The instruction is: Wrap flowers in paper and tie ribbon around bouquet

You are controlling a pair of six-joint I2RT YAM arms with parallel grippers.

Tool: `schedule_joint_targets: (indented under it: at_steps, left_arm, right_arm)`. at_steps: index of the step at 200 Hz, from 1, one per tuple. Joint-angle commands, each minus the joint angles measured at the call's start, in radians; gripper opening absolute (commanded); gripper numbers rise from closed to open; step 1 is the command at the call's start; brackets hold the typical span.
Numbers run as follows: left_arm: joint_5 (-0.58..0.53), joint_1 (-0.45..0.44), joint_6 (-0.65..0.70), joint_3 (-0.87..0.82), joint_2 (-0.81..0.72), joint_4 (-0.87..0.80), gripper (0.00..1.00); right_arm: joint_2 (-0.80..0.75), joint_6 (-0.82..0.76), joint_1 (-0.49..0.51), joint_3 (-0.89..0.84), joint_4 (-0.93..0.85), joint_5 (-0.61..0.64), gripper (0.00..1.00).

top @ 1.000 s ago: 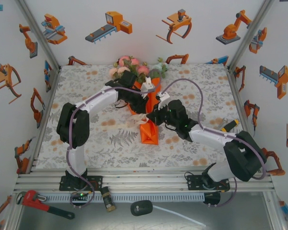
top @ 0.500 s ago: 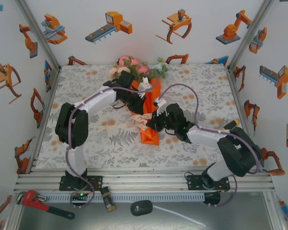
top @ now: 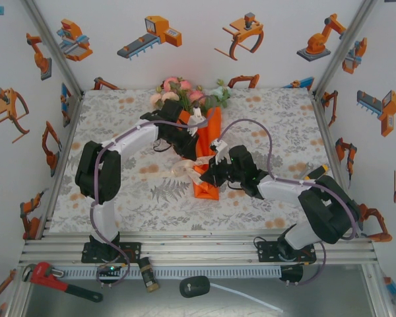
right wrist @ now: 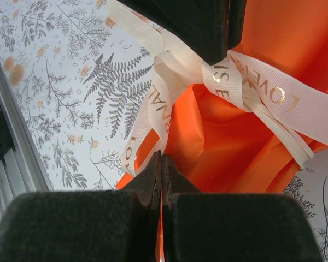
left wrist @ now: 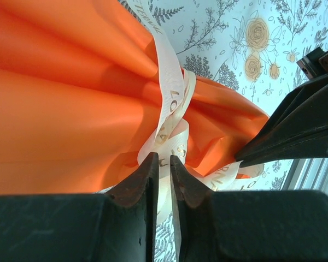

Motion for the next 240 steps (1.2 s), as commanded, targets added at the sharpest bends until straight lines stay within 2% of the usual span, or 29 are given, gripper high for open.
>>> schedule_joint_targets:
  at_steps: [1,33,66,86,120,166,200,240]
  left_arm:
    - [0.048,0.025,0.005,-0.005,-0.032,-0.014,0.22]
    - [-0.004,0.023,0.151,-0.083,-0.101,-0.032,0.27]
    - [-0.141,-0.027,0.258,-0.204,-0.183,0.125,0.38]
    - [-0.208,-0.050,0.266,-0.226,-0.186,0.205,0.39]
    - [-0.248,-0.066,0.262,-0.241,-0.170,0.280,0.40]
    - [-0.230,-0.069,0.238,-0.257,-0.169,0.318,0.35]
    - [-0.105,-0.061,0.190,-0.250,-0.163,0.328,0.29]
    - [-0.074,-0.061,0.166,-0.238,-0.132,0.305,0.24]
  right_arm:
    - [-0.009,0.011,0.002,-0.009,0.023,-0.016,0.00]
    - [-0.010,0.014,0.002,-0.005,0.024,-0.015,0.00]
    - [-0.004,0.020,0.002,-0.001,0.023,-0.017,0.00]
    - [0.002,0.025,0.002,0.007,0.023,-0.017,0.00]
    - [0.007,0.030,0.003,0.010,0.023,-0.022,0.00]
    - [0.002,0.035,0.003,0.011,0.023,-0.020,0.00]
    - [-0.004,0.037,0.003,0.010,0.023,-0.016,0.00]
    - [-0.010,0.042,0.002,0.007,0.023,-0.012,0.00]
